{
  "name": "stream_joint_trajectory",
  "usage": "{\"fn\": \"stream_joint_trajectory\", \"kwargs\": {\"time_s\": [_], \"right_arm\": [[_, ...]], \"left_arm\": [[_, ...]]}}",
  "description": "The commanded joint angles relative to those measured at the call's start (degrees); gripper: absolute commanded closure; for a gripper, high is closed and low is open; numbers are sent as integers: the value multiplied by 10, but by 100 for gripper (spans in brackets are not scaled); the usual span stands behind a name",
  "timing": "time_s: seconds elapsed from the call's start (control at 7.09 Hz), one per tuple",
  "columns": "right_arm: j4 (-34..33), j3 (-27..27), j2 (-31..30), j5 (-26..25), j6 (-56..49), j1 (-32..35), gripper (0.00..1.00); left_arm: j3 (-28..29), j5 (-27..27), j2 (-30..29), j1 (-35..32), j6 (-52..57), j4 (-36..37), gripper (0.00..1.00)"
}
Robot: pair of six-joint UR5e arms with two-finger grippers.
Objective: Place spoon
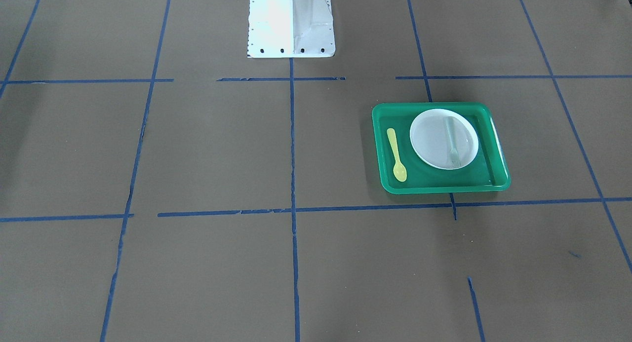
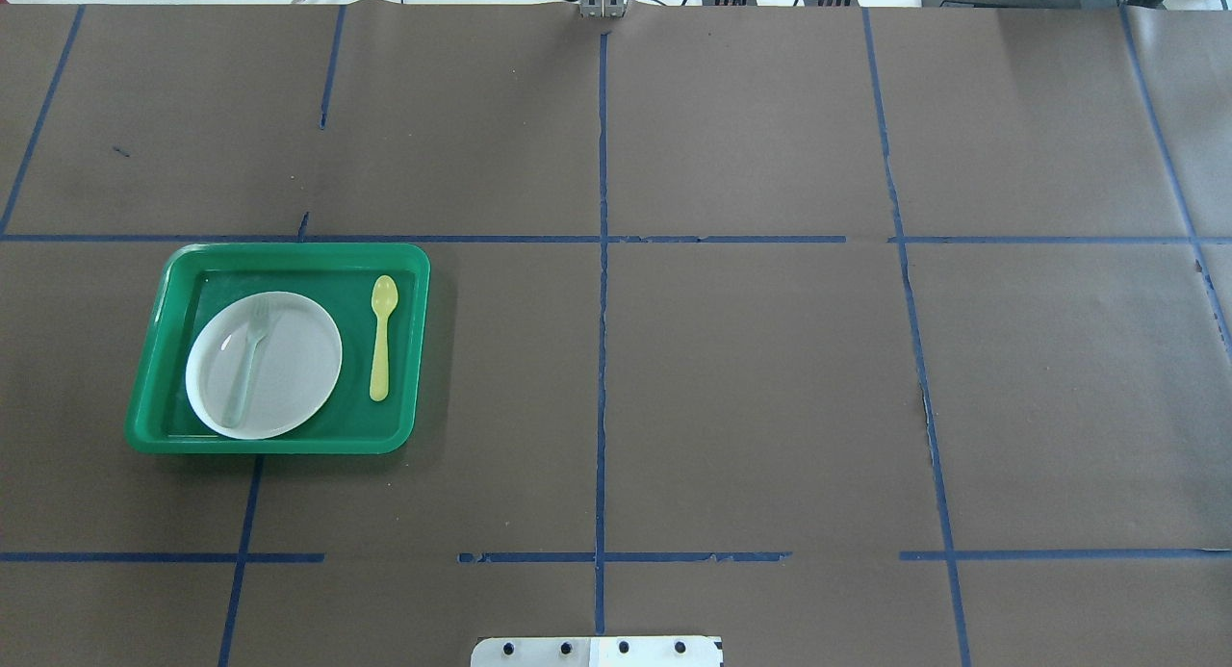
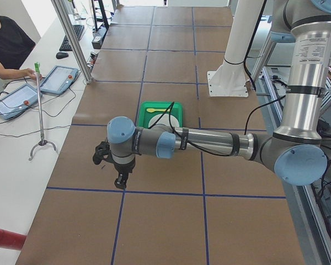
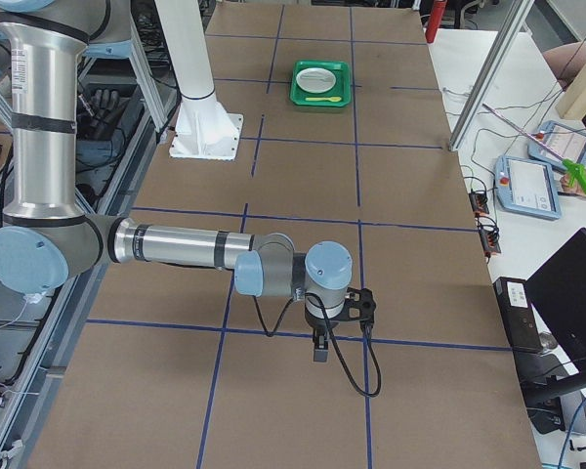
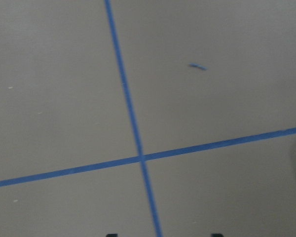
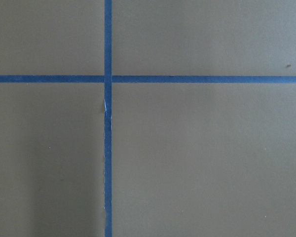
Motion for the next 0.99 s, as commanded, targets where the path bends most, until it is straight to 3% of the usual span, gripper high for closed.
{"fn": "stream_joint_trajectory", "kwargs": {"time_s": [0.0,0.14,0.85], "right_arm": [[0,0,0,0,0,0,0],[0,0,1,0,0,0,0],[0,0,0,0,0,0,0]], "left_arm": [[10,-15,-14,-19,8,75,12],[-8,-36,-10,-15,-28,76,0],[-51,-42,51,-12,-27,43,0]]}}
